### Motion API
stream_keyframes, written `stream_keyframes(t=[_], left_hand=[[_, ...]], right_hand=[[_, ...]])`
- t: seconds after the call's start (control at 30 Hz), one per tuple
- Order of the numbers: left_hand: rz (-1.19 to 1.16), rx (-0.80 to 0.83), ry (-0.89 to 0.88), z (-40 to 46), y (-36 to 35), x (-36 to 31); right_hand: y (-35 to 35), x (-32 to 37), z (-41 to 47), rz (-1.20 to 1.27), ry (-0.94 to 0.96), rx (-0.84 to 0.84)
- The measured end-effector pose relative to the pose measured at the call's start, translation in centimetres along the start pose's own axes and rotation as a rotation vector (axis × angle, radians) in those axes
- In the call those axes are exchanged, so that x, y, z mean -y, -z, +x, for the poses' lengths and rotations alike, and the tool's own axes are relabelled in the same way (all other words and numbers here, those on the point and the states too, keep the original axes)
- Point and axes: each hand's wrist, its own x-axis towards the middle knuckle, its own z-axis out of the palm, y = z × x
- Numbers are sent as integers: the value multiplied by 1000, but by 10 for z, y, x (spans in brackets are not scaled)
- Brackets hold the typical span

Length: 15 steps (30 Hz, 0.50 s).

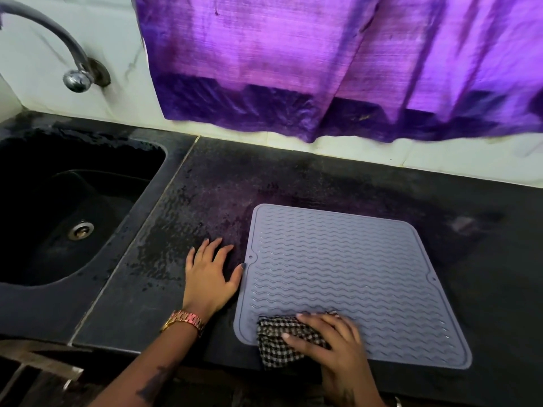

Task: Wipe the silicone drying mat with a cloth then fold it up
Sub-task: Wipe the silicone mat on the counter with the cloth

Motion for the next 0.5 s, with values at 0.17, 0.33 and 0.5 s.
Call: stream_keyframes(t=[0.17,0.33,0.5], left_hand=[[1,10,5,0,1,-1],[-1,12,9,0,3,-2],[4,16,16,1,3,-3]], right_hand=[[11,-11,-20,-86,83,-50],[22,-8,-14,-109,-2,-84],[25,-18,-27,-186,-55,-71]])
